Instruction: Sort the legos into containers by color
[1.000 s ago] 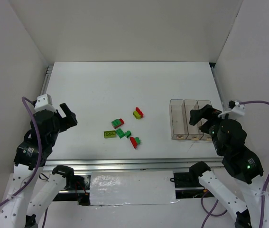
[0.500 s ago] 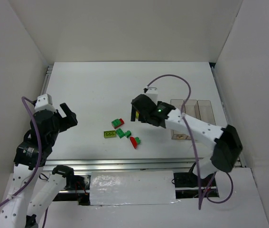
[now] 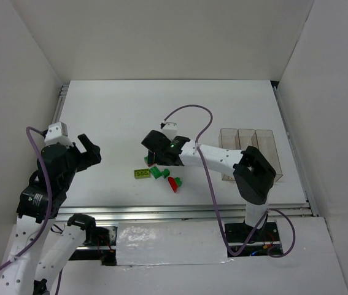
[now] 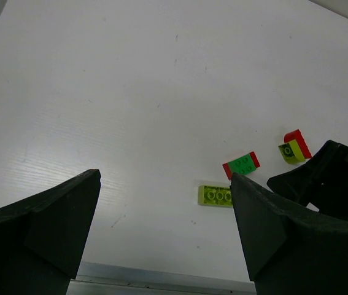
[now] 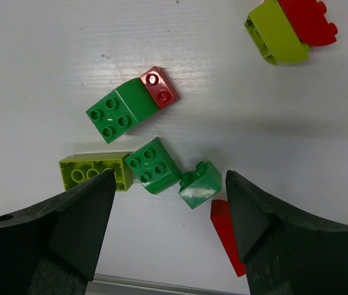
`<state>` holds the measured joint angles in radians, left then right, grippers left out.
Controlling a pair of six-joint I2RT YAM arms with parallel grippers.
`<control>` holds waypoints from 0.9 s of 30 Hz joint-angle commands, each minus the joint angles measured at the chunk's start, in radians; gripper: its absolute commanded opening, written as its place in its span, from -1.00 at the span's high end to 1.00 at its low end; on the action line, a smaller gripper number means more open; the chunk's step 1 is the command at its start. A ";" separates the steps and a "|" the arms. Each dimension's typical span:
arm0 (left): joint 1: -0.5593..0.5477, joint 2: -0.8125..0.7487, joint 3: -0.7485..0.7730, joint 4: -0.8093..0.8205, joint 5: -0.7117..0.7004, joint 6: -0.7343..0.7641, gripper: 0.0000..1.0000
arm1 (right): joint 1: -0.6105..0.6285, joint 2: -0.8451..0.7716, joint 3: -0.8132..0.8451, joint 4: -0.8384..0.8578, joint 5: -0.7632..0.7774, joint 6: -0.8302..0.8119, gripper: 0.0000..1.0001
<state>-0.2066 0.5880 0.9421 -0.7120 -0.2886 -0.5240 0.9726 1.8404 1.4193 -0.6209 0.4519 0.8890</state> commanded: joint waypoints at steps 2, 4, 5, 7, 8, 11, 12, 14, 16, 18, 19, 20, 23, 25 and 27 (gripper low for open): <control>-0.005 -0.008 -0.008 0.054 0.020 0.019 -0.99 | 0.005 -0.024 -0.048 0.058 -0.025 0.024 -0.54; -0.007 -0.011 -0.009 0.055 0.023 0.022 -0.99 | 0.003 -0.024 -0.077 0.079 -0.042 -0.007 -0.54; -0.007 -0.011 -0.011 0.059 0.026 0.024 -0.99 | 0.005 -0.024 -0.095 0.088 -0.061 -0.045 -0.56; -0.007 -0.008 -0.011 0.059 0.029 0.024 -0.99 | 0.005 -0.021 -0.106 0.098 -0.064 -0.085 -0.65; -0.008 -0.004 -0.012 0.059 0.031 0.025 -0.99 | 0.006 -0.023 -0.124 0.108 -0.062 -0.144 -0.67; -0.008 0.009 -0.011 0.063 0.045 0.030 -0.99 | 0.005 -0.059 -0.189 0.190 -0.076 -0.281 -0.70; -0.008 0.012 -0.012 0.066 0.048 0.032 -0.99 | 0.002 -0.069 -0.204 0.231 -0.097 -0.304 -0.70; -0.008 0.022 -0.012 0.066 0.057 0.035 -0.99 | -0.015 -0.088 -0.242 0.277 -0.149 -0.399 -0.69; -0.008 0.032 -0.012 0.066 0.060 0.038 -0.99 | -0.028 -0.095 -0.273 0.332 -0.226 -0.485 -0.67; -0.008 0.033 -0.012 0.068 0.065 0.039 -0.99 | -0.035 -0.092 -0.280 0.365 -0.284 -0.531 -0.65; -0.008 0.035 -0.012 0.068 0.066 0.039 -0.99 | -0.040 -0.090 -0.289 0.377 -0.303 -0.579 -0.65; -0.008 0.035 -0.012 0.069 0.068 0.041 -0.99 | -0.040 -0.092 -0.293 0.404 -0.318 -0.600 -0.65; -0.008 0.039 -0.012 0.072 0.075 0.044 -0.99 | -0.041 -0.081 -0.284 0.417 -0.341 -0.650 -0.66; -0.008 0.045 -0.012 0.072 0.080 0.047 -0.99 | -0.041 -0.057 -0.260 0.406 -0.326 -0.660 -0.66; -0.008 0.047 -0.012 0.071 0.081 0.047 -0.99 | -0.048 -0.044 -0.249 0.389 -0.326 -0.665 -0.61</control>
<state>-0.2111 0.6273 0.9287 -0.6868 -0.2256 -0.4984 0.9310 1.8019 1.1332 -0.2687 0.1421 0.2890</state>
